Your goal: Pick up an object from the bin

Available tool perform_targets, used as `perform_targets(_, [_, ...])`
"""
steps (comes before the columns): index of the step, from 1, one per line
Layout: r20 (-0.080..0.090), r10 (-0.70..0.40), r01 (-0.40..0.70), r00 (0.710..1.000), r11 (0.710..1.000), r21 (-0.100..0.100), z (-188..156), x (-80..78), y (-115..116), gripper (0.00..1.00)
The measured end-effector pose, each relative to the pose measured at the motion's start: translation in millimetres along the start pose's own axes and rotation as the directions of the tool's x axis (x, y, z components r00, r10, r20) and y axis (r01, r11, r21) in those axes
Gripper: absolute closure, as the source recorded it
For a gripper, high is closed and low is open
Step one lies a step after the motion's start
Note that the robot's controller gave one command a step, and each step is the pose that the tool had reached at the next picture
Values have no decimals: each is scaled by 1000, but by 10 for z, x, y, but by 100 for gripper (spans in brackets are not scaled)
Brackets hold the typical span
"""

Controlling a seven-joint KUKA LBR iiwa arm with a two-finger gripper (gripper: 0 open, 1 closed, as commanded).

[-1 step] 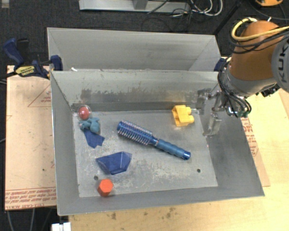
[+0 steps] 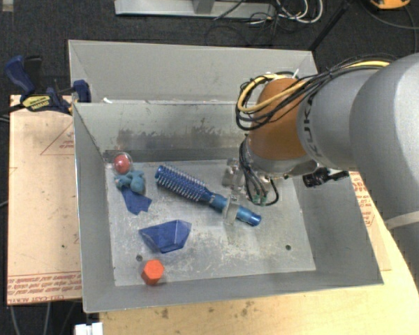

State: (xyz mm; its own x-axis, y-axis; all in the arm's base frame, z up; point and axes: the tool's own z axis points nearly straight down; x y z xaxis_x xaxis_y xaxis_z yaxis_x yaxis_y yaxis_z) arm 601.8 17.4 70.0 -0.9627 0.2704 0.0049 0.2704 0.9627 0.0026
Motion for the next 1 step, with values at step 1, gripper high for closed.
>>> perform_targets(1, [5, 3, -3, 1000, 1000, 0, -313, 292, 241, 0])
